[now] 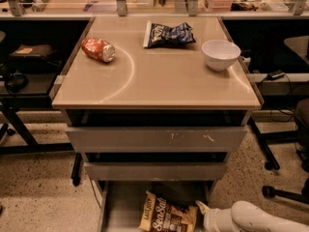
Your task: Pick brown chip bag from bottom drawer and place on counter
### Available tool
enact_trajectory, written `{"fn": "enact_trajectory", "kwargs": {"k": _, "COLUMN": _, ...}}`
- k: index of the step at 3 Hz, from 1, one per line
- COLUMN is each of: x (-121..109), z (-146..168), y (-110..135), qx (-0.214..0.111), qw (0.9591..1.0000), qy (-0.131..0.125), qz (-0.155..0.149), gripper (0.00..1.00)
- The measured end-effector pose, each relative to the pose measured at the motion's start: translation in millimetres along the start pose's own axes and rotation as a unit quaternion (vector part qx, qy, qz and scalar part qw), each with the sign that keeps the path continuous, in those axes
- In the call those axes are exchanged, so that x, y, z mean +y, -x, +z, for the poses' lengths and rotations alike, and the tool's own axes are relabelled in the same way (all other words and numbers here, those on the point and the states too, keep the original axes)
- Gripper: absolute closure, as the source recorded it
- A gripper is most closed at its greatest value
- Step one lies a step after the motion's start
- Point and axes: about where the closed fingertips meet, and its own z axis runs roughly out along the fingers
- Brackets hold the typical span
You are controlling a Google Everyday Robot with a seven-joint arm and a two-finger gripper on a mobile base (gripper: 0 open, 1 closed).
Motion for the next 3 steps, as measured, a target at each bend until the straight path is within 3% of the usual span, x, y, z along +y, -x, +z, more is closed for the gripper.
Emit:
{"fn": "enact_trajectory", "kwargs": {"k": 1, "x": -45, "z": 30, "y": -4, "qx": -0.047, "qw": 0.9979, "qy": -0.039, "qz": -0.023, "gripper": 0.00}}
{"fn": "enact_trajectory", "kwargs": {"k": 3, "x": -44, "z": 48, "y": -4, "qx": -0.057, "qw": 0.9975, "qy": -0.034, "qz": -0.023, "gripper": 0.00}}
